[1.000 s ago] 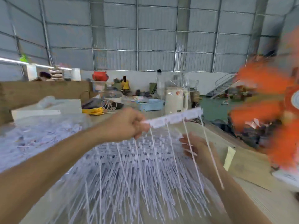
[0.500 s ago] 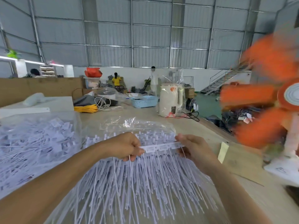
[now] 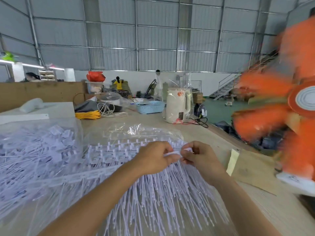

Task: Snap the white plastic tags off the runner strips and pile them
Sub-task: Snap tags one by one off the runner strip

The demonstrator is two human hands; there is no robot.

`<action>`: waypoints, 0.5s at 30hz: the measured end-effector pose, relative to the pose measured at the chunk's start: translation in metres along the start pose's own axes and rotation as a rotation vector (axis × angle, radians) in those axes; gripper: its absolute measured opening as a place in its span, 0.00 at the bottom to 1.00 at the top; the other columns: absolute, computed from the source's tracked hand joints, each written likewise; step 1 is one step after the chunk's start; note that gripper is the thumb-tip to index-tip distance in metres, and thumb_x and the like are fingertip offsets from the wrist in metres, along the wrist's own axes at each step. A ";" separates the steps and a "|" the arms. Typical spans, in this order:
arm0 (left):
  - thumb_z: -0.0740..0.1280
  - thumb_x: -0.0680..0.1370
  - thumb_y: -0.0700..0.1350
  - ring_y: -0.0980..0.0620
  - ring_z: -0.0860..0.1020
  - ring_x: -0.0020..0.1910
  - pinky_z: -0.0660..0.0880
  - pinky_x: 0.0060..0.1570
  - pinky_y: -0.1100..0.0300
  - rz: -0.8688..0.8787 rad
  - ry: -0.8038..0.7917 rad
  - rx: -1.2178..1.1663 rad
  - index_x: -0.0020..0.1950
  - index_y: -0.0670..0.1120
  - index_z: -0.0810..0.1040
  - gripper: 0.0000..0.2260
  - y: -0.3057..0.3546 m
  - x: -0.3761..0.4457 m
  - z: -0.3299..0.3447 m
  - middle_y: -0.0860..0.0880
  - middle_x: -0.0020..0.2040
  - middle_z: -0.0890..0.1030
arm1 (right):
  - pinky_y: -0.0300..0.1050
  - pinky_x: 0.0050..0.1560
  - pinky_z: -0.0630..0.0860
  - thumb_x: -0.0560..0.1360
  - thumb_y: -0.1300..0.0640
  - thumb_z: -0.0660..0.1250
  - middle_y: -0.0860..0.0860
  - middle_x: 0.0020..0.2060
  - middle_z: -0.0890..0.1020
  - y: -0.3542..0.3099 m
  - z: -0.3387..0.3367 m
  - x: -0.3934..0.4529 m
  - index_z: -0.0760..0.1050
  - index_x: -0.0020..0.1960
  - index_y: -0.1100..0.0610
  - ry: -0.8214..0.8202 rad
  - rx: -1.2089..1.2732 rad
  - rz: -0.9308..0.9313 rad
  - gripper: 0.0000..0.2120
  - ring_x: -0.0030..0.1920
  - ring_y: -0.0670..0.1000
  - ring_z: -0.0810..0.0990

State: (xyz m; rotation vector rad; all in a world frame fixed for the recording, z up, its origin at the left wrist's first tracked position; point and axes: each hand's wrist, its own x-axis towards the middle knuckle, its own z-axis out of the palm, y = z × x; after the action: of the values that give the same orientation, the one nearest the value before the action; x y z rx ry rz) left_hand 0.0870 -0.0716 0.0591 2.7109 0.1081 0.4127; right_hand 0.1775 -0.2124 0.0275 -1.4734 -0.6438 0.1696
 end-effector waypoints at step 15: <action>0.63 0.79 0.52 0.44 0.80 0.40 0.76 0.46 0.51 -0.083 0.065 -0.293 0.37 0.43 0.78 0.17 -0.013 0.010 0.026 0.46 0.34 0.80 | 0.40 0.36 0.78 0.77 0.64 0.64 0.55 0.31 0.80 0.008 0.008 -0.001 0.77 0.52 0.62 -0.045 -0.048 -0.030 0.05 0.29 0.49 0.79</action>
State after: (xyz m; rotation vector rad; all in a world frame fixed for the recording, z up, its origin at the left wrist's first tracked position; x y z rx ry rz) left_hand 0.1044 -0.0683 0.0341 2.3969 0.1641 0.4537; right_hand 0.1753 -0.2044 0.0190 -1.5085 -0.7102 0.1656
